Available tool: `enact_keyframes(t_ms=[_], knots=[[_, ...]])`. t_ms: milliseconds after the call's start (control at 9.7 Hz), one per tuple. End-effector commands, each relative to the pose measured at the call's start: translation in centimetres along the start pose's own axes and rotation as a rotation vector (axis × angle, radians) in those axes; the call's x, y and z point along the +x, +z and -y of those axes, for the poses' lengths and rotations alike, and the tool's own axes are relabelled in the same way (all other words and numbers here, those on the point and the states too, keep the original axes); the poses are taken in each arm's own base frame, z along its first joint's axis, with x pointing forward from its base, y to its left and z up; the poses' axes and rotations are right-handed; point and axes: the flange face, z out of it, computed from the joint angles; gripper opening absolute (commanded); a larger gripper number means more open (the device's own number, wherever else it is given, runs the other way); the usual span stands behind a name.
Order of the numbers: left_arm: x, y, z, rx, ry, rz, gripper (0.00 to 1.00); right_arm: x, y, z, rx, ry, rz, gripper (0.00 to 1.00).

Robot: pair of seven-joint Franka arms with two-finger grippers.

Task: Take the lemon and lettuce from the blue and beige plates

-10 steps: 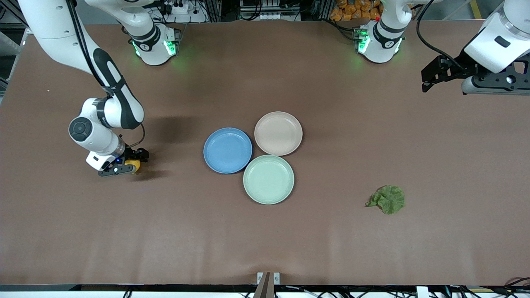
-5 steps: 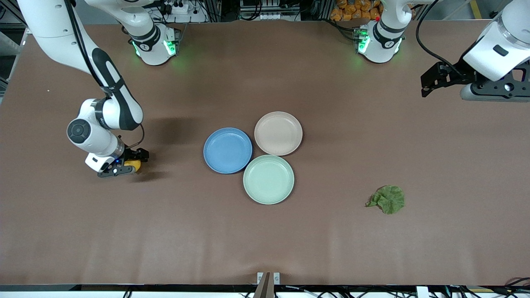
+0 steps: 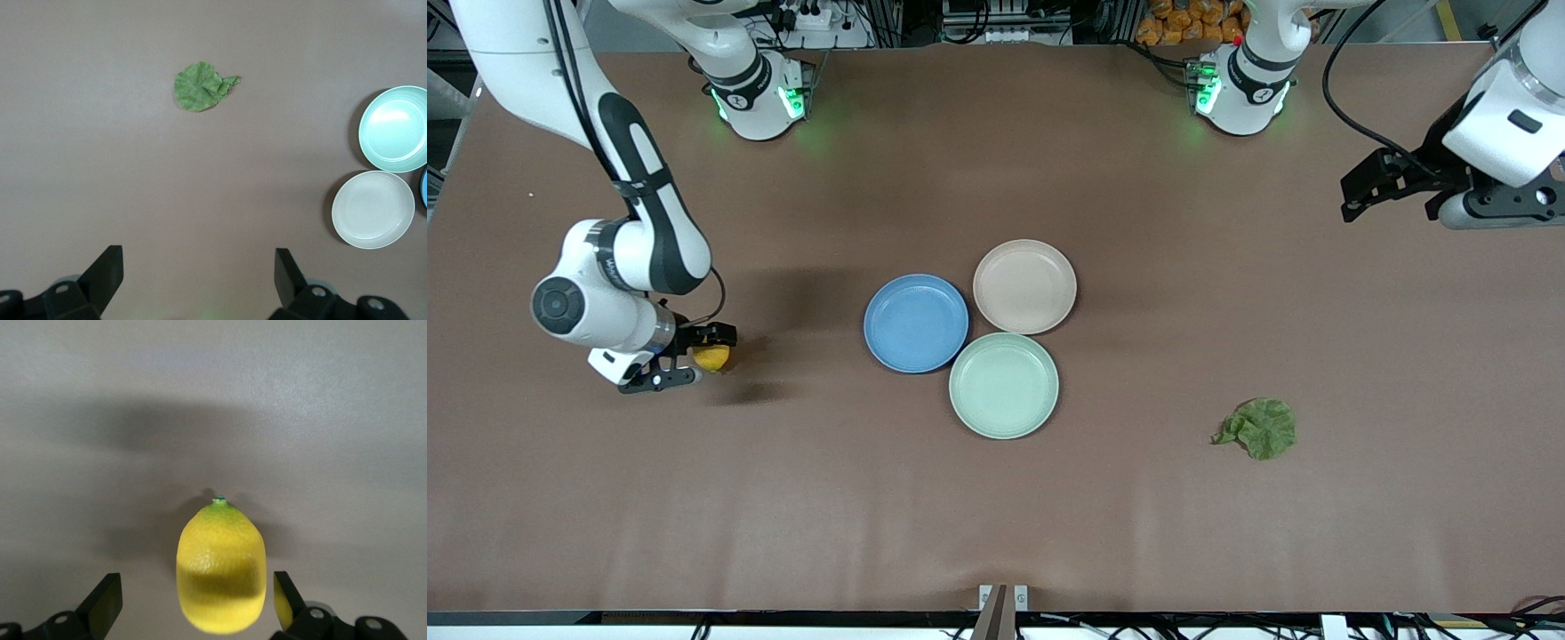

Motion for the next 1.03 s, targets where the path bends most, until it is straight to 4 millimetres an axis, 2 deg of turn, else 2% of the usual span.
enact_keyframes(t_ms=[0,309,619,928], knots=[[0.9,0.7,1.1,0.000,-0.044,0.009,1.00,1.3,-3.9,-0.1,0.032,0.007,0.021,1.00],[1.9,2.6,1.2,-0.004,-0.043,0.018,1.00,2.5,-8.8,-0.1,0.033,-0.005,0.051,1.00],[1.8,2.5,1.5,-0.002,-0.046,0.008,1.00,2.9,-10.8,-0.1,0.031,-0.009,0.049,1.00],[2.6,2.2,5.6,-0.037,-0.131,0.000,1.00,3.2,-14.6,-1.1,0.026,0.004,0.044,1.00]])
